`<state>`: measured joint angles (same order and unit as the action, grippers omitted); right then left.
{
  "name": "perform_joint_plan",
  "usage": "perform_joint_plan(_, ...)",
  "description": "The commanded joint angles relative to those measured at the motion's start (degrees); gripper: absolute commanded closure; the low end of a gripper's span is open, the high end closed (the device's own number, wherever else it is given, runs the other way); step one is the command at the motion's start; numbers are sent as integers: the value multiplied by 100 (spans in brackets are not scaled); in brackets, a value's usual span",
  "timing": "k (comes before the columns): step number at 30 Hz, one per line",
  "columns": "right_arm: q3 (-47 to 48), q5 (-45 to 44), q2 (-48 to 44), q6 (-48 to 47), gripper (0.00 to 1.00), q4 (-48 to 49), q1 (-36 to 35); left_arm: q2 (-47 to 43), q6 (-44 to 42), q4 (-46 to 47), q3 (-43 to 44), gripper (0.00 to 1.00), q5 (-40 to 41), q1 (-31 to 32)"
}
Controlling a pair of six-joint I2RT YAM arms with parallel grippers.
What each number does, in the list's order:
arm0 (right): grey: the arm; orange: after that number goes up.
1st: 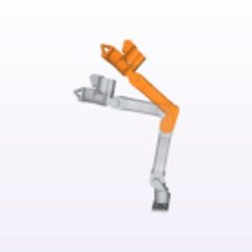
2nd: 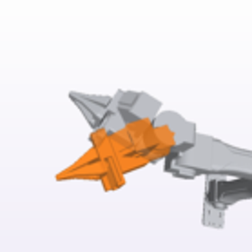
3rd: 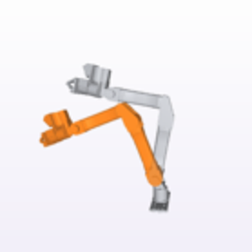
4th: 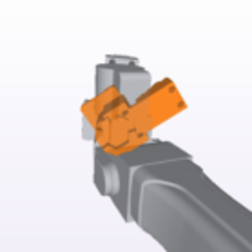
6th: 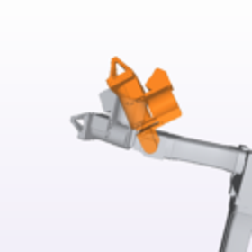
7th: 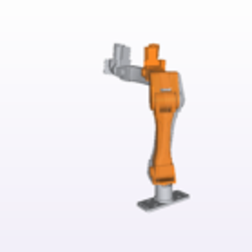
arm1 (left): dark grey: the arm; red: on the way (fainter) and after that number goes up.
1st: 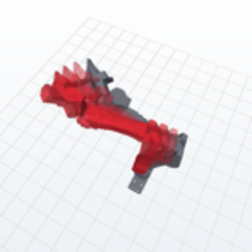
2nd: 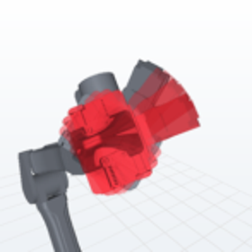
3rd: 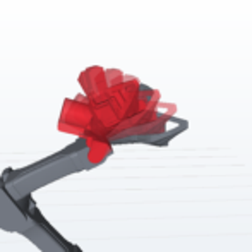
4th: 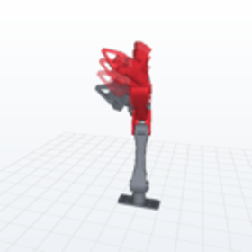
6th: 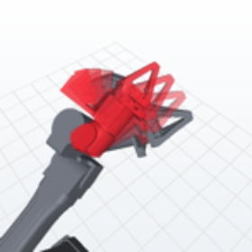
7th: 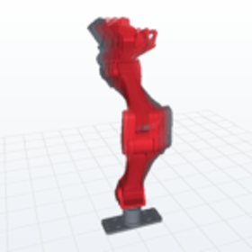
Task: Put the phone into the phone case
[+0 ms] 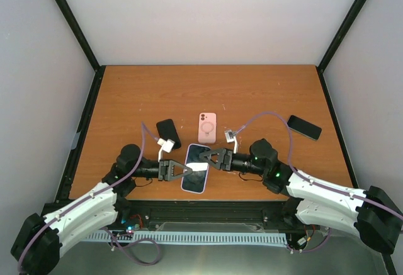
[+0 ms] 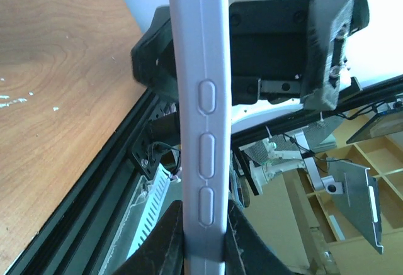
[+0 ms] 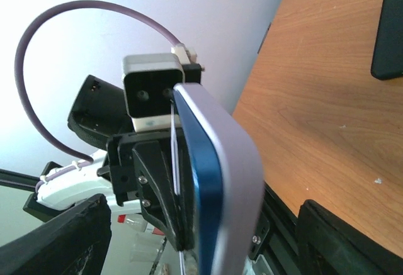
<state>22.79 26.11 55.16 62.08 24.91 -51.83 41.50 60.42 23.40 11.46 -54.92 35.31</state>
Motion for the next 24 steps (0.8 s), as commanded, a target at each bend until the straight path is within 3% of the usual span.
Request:
perform_joint_plan(1, 330, -130, -42, -211, 24, -66, -10, 71, -188, 520, 142, 100, -397, 9)
perform_joint_plan(7, 393, -232, -58, -162, 38, -67, 19, 78, -297, 266, 172, 100, -355, 11)
perform_joint_plan(12, 323, -379, -182, -87, 71, -204, 39, 123, -566, -466, 275, 100, 5, 11)
perform_joint_plan(17, 316, -637, -451, -158, 95, -523, 50, 326, -921, -1416, 562, 100, 470, 9)
perform_joint_plan(22, 381, -734, -500, -281, 97, -866, 51, 585, -1065, -1911, 761, 100, 727, 11)
perform_joint_plan(24, 410, -690, -449, -276, 86, -952, 52, 643, -1007, -1799, 750, 100, 684, 11)
